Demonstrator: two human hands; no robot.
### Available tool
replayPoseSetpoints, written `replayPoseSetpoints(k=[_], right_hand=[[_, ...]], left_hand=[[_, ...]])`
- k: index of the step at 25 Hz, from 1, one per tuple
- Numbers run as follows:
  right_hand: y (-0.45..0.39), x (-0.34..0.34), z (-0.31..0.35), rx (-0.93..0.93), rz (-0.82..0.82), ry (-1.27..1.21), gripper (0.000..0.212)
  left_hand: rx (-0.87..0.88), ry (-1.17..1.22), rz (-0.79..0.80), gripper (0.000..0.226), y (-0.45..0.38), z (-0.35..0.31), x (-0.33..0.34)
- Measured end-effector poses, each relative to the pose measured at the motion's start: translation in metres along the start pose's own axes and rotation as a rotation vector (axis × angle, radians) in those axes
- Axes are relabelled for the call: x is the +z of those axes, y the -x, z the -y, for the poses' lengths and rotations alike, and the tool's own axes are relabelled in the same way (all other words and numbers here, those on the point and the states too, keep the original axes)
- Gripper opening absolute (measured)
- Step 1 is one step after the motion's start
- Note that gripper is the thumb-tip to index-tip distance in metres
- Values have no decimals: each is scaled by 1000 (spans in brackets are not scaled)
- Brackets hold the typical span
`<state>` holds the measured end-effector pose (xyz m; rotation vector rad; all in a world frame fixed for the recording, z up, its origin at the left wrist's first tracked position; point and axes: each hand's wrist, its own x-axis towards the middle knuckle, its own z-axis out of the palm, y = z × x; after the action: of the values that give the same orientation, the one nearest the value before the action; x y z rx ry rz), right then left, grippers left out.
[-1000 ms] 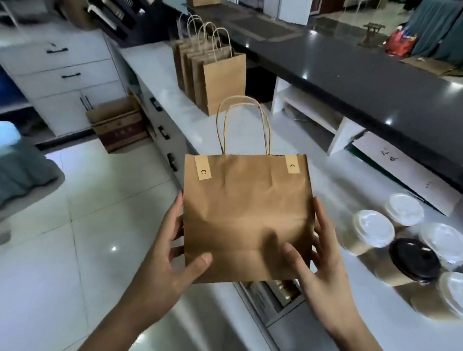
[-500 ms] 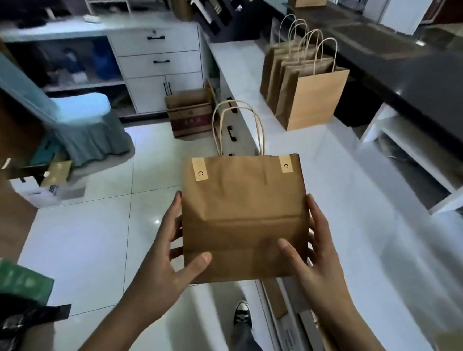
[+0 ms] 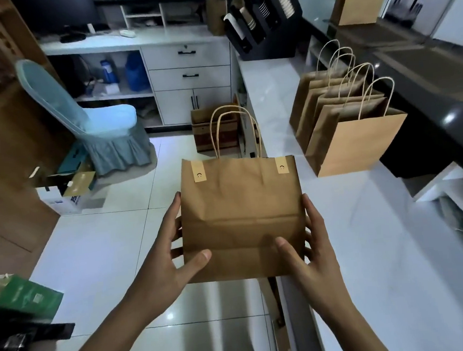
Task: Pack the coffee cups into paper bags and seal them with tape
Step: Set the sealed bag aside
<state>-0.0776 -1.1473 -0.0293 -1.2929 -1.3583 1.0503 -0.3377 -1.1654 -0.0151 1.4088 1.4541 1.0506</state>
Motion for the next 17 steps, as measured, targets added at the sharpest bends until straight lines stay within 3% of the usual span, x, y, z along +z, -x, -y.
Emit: replayPoseSetpoints(k=[6, 17], right_hand=[[-71, 9, -2, -5, 44, -16, 79], [-234, 65, 5, 7, 18, 26, 79]], left_hand=[[-12, 3, -73, 97, -63, -6, 0], [35, 47, -36, 99, -232, 4, -49]])
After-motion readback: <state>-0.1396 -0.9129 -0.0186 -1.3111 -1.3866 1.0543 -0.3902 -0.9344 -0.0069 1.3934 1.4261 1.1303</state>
